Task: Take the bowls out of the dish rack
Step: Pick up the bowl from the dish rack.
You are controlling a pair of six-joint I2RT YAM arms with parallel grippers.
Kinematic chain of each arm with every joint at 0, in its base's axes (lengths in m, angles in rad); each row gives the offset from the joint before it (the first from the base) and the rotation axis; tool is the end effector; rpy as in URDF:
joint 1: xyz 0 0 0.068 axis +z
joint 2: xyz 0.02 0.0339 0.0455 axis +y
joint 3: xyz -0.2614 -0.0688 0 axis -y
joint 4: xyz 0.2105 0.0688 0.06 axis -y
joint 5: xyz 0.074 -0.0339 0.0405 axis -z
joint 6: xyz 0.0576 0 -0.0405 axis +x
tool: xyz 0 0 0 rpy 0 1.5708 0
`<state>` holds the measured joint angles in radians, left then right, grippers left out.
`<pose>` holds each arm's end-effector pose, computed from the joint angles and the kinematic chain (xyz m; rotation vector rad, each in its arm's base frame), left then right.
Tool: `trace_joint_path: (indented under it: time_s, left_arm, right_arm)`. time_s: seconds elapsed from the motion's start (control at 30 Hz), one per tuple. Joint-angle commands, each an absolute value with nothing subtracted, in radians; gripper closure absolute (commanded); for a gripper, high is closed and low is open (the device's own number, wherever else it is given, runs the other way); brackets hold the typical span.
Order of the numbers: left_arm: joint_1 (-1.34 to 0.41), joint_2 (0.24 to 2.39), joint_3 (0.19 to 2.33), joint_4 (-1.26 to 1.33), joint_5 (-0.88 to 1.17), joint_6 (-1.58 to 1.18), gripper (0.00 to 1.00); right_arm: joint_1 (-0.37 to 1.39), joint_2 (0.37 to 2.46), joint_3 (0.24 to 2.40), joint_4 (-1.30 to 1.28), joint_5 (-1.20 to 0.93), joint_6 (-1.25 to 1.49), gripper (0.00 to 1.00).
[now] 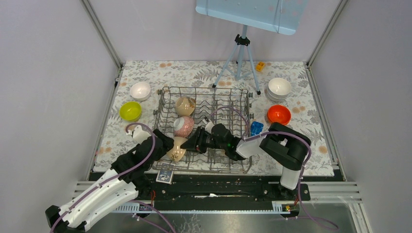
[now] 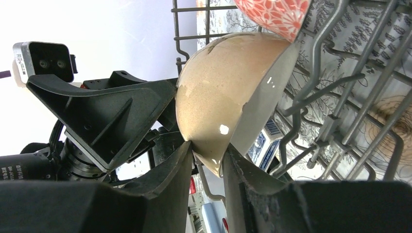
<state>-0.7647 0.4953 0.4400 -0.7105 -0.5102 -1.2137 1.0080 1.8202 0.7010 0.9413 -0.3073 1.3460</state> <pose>0.0866 -0.0441 0.1999 -0.7444 2.1379 -0.4781 0.1759 0.3114 0.1808 0.0890 2.2132 1.8268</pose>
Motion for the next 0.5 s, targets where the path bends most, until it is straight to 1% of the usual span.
trace_joint_path:
  time_s: [0.0, 0.47]
  left_arm:
    - [-0.768, 0.483, 0.440, -0.746, -0.500, -1.236, 0.26]
    - [-0.768, 0.471, 0.464, -0.789, -0.548, -1.265, 0.26]
  right_arm:
    - [1.017, 1.847, 0.756, 1.055, -0.322, 1.367, 0.66]
    - [1.022, 1.956, 0.834, 1.196, -0.394, 1.423, 0.71]
